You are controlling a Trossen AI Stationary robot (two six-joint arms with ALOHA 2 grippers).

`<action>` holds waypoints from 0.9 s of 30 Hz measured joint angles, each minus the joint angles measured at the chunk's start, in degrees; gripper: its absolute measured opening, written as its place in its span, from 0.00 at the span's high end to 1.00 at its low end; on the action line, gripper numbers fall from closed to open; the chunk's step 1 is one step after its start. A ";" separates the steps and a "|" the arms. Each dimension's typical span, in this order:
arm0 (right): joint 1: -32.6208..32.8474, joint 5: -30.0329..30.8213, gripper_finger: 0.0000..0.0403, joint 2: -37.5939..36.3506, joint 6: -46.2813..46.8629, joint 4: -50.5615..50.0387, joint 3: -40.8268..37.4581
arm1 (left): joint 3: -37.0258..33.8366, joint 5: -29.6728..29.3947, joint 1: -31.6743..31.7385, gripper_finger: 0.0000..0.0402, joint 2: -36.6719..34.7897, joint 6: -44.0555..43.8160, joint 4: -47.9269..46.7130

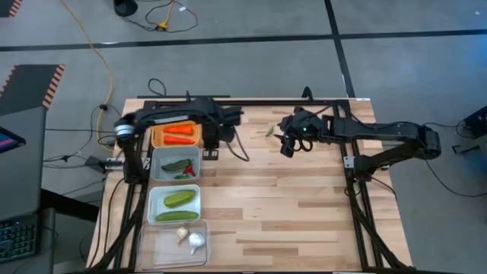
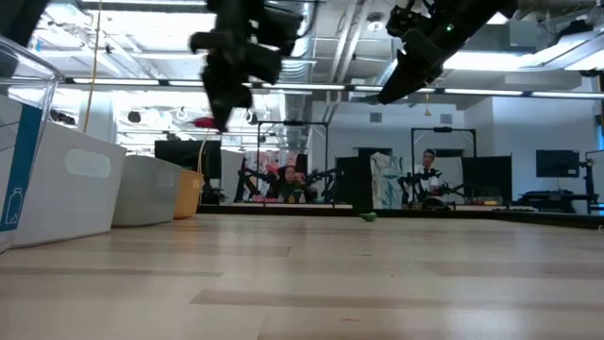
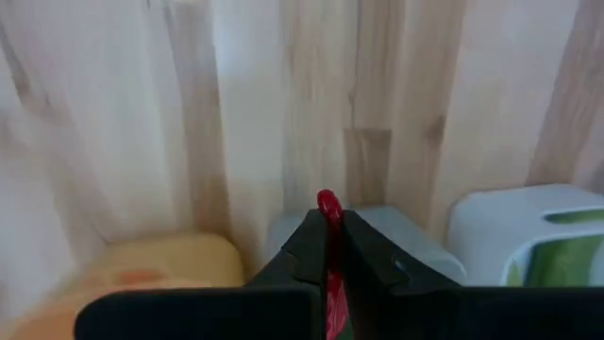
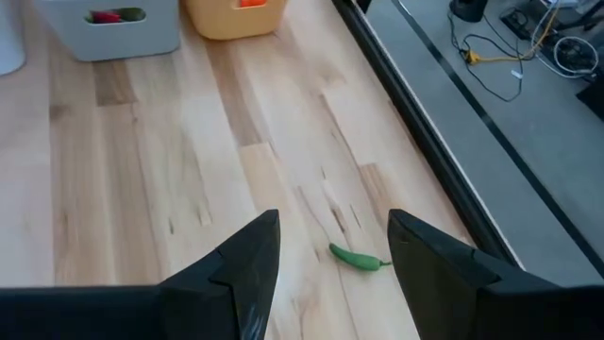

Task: Sort produce into baskets
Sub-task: Put the red chili pepper into the gray bin, then put the green chili into the gray bin

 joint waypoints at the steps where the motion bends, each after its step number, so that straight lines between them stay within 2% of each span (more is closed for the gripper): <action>1: -0.18 -0.01 0.44 0.00 0.00 0.04 0.00 | -2.49 0.02 -0.01 0.99 -2.20 -1.22 0.66; 9: -2.21 -0.01 0.44 0.00 0.00 0.62 0.00 | -26.36 0.08 -0.02 0.99 -19.37 -11.92 9.89; 16: -3.38 -0.03 0.44 0.25 0.00 6.18 0.00 | -42.20 0.11 -0.04 0.97 -29.88 -22.17 16.85; 21: -4.22 -0.22 0.44 2.78 -0.05 11.22 0.02 | -48.43 0.00 -0.02 0.87 -31.48 -26.52 19.24; 27: -6.66 -2.59 0.44 8.20 -5.74 11.49 0.00 | -50.55 -0.06 -0.02 0.70 -30.63 -26.45 20.12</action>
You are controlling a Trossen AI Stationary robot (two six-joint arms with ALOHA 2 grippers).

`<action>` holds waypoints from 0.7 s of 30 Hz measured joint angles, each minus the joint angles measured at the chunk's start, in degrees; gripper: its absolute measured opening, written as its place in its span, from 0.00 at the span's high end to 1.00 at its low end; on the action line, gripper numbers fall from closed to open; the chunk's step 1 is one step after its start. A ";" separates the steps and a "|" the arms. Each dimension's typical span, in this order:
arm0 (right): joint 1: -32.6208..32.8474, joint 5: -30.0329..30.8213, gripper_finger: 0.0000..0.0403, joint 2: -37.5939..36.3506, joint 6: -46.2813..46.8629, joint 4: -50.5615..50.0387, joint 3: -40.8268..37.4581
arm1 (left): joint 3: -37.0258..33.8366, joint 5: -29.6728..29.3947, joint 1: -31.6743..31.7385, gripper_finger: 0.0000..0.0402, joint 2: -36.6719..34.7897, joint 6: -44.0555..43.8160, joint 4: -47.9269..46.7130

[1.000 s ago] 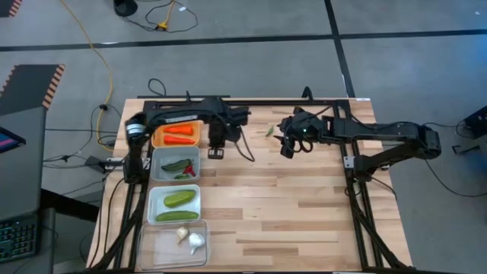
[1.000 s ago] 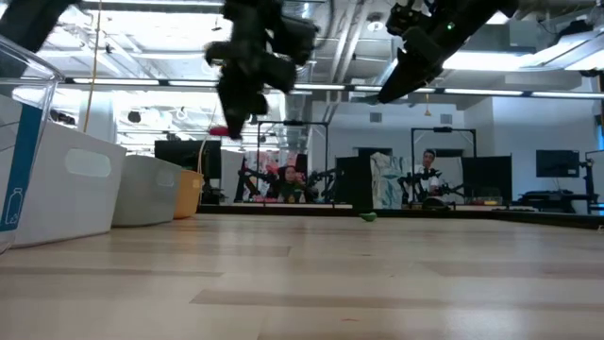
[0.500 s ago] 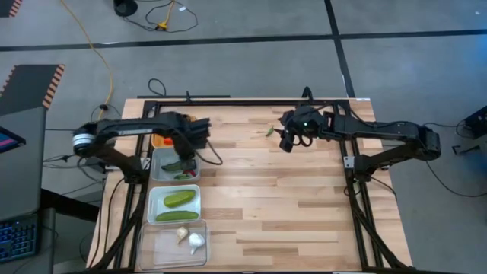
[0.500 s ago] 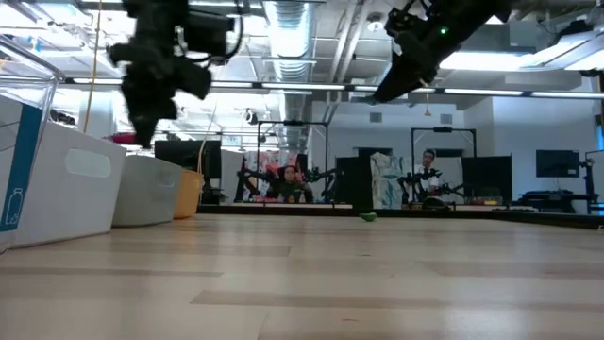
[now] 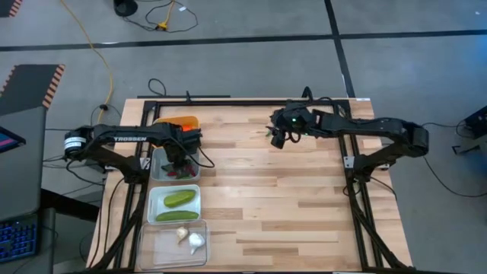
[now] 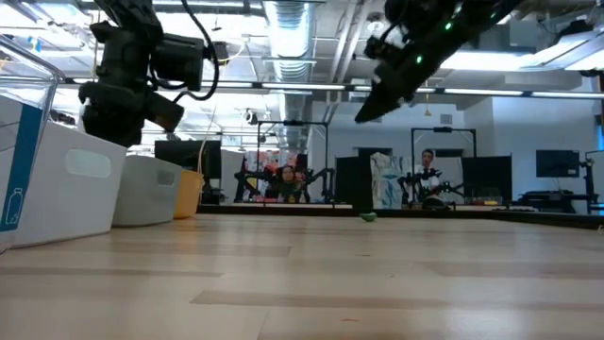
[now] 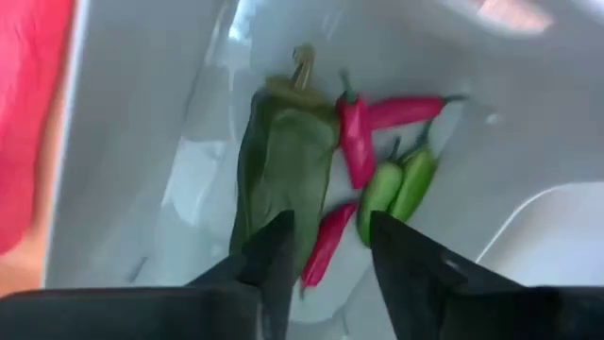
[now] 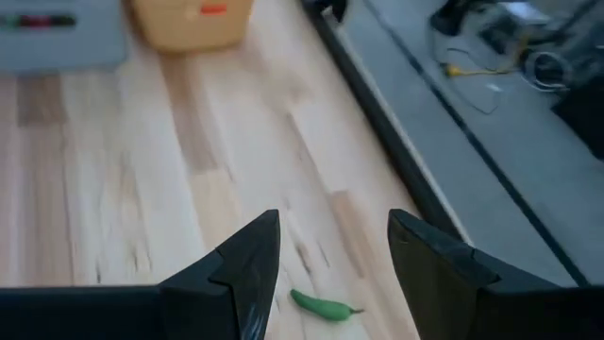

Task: Sort produce into baskets
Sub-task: Put the green chili into the gray bin

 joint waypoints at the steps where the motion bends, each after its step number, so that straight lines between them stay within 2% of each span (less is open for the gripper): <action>1: -0.54 -1.21 0.44 1.10 -1.31 0.56 0.00 | 0.07 0.00 0.00 0.68 -0.09 0.10 0.61; 7: -4.37 -6.47 0.44 8.96 -7.82 -2.96 3.45 | 0.11 -0.14 0.00 0.62 -0.09 0.22 3.06; 21: -9.73 -9.88 0.44 29.42 -22.64 -21.70 17.71 | 0.11 -2.31 0.00 0.61 -0.07 0.88 6.11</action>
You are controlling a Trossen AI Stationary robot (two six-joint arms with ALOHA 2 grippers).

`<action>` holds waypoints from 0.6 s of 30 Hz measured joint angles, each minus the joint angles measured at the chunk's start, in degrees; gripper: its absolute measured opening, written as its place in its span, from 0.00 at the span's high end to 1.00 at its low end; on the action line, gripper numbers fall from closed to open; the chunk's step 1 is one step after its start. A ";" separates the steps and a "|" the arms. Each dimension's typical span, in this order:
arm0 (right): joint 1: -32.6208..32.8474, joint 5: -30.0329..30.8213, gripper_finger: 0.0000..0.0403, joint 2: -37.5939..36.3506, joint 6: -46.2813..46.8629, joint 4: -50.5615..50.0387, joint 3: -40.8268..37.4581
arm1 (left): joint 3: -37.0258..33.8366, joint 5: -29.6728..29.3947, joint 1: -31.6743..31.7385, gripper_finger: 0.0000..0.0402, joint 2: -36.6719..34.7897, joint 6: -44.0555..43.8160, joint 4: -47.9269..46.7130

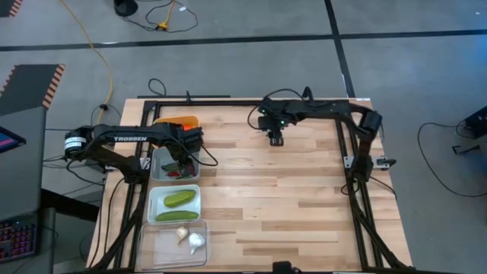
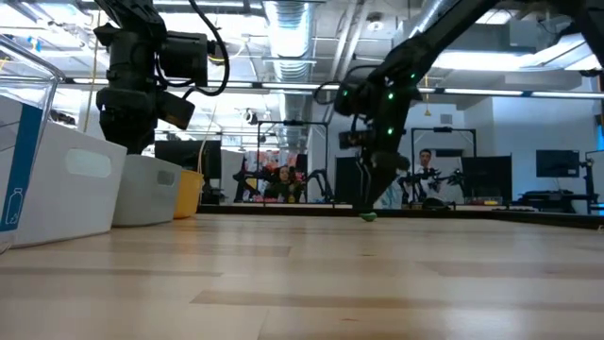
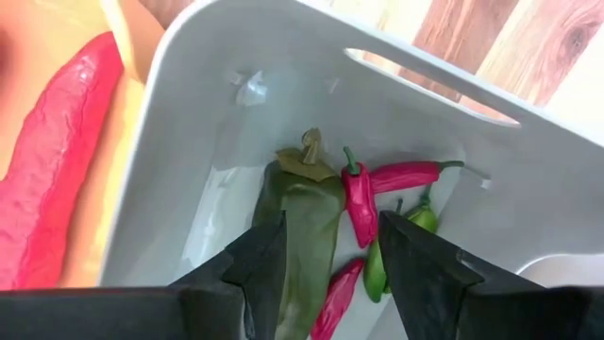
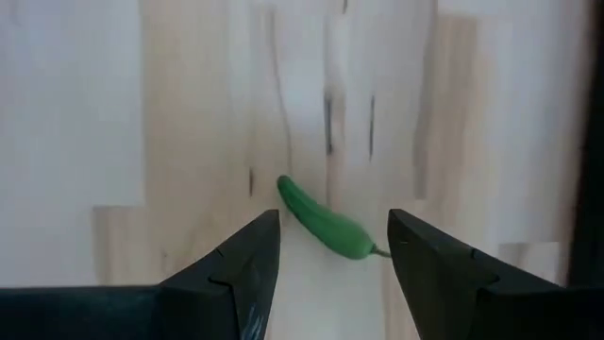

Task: Sort produce into baskets
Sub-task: Put the green chili into the gray bin

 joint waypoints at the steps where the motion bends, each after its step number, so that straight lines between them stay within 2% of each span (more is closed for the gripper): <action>1: -0.07 0.03 0.44 0.93 -0.18 -0.57 0.51 | 0.00 -0.01 0.00 0.61 0.00 0.02 0.01; 9: -0.83 0.12 0.49 6.34 -0.35 -2.62 3.43 | 0.00 -0.65 0.00 0.61 0.00 0.03 0.21; 18: -1.75 0.03 0.69 7.08 -0.06 -4.89 3.58 | 0.01 -0.79 0.00 0.61 0.00 0.03 3.36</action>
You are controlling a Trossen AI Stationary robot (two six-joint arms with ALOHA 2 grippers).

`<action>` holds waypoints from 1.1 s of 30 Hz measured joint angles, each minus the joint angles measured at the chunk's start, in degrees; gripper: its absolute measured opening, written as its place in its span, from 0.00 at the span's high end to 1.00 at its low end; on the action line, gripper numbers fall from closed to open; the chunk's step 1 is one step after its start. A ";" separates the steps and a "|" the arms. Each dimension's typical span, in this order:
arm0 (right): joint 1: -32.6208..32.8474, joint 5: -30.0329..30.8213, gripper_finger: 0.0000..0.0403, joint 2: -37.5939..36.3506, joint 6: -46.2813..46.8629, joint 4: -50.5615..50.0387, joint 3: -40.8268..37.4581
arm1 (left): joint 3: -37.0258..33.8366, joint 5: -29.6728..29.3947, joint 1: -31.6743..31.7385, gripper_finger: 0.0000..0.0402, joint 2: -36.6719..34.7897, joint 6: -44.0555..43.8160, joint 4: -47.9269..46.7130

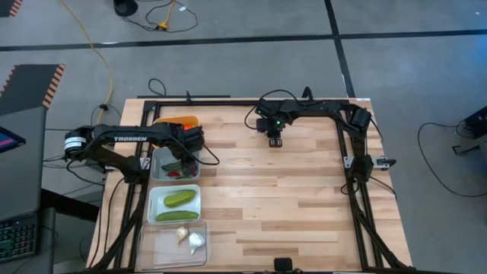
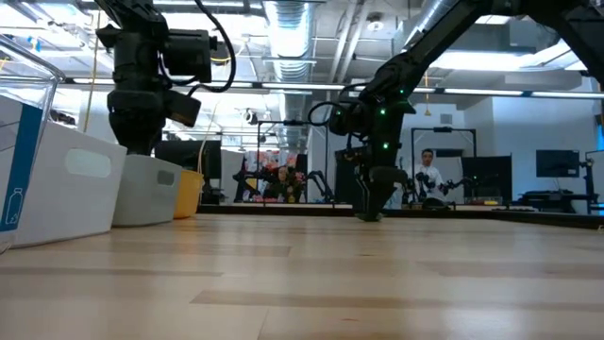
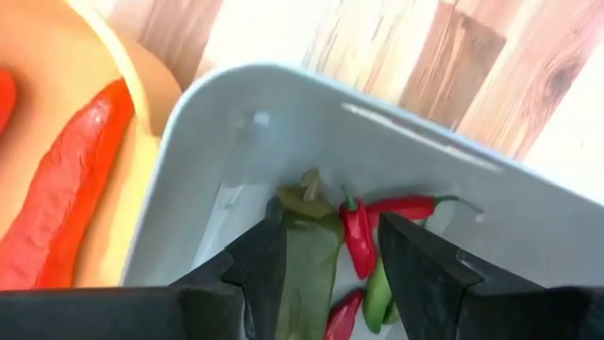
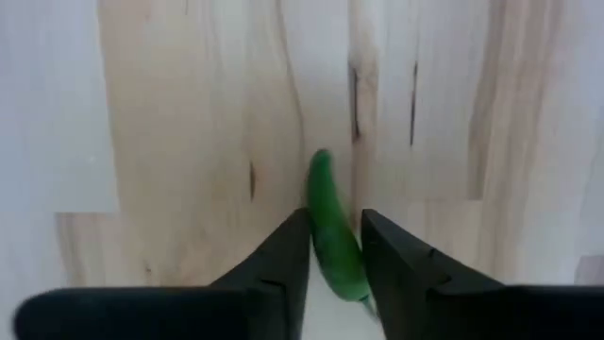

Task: Sort produce into baskets
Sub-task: Put the green chili into the gray bin

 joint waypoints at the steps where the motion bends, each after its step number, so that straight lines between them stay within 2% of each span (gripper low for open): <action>1: 0.03 0.00 0.72 -0.07 0.00 -0.12 0.00 | 0.01 0.00 -0.01 0.61 0.00 0.00 0.30; 7: 0.46 0.26 0.83 -0.20 0.79 -0.73 0.30 | 0.30 0.02 0.00 0.61 0.00 -0.78 2.84; 17: 4.30 0.32 0.84 -0.20 2.52 -1.92 5.31 | 6.55 0.03 -0.01 0.61 0.00 3.46 3.96; 25: 9.41 0.06 0.83 -0.26 4.15 0.72 11.83 | 7.46 -0.36 0.00 0.61 0.00 13.49 15.74; 33: 13.68 0.06 0.83 -0.33 7.02 8.20 16.05 | 7.46 -4.12 -0.02 0.61 0.00 16.74 25.74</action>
